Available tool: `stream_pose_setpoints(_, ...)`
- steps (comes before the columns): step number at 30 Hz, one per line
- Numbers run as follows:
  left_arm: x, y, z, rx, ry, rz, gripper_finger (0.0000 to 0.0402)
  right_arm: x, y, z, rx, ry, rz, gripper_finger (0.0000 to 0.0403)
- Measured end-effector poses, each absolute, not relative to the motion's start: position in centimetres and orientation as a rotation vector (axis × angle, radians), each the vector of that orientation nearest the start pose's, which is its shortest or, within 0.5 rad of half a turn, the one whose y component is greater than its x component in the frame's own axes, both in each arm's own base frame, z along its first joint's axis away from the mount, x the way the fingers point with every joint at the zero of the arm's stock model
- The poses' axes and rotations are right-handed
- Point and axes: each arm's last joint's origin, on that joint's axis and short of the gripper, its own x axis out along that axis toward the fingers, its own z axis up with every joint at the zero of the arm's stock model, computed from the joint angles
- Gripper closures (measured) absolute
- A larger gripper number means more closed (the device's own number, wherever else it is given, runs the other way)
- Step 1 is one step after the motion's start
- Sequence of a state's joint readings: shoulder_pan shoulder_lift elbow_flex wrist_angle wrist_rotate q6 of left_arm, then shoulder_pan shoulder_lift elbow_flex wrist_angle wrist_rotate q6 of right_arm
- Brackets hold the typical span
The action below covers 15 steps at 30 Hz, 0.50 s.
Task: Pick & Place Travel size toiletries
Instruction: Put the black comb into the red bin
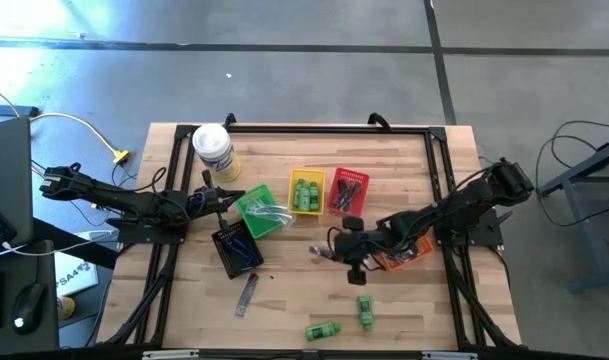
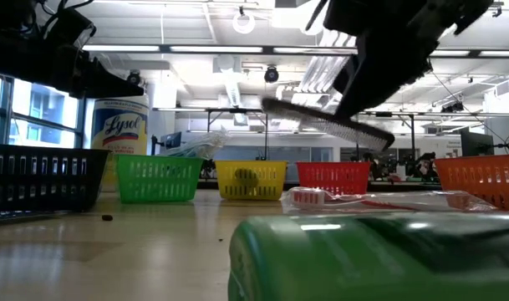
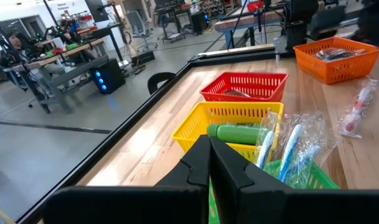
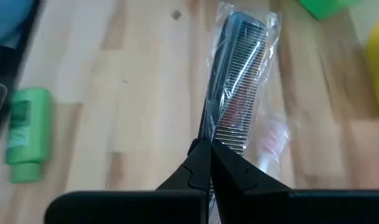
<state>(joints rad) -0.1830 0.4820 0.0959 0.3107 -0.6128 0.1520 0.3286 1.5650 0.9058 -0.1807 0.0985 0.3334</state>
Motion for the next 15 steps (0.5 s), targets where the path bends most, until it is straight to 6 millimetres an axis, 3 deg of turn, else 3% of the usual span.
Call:
stream_pose_setpoints(6, 12.8, -0.7, 18.2, 0.181, 0.107, 0.423, 0.0402, 29.3, 9.6, 21.5, 0.108, 0.746, 0.105, 0.0401)
stream_pose_setpoints(15, 12.8, -0.7, 18.2, 0.182, 0.109, 0.422, 0.0402, 25.2, 7.7, 23.2, 0.14, 0.64, 0.078, 0.0401)
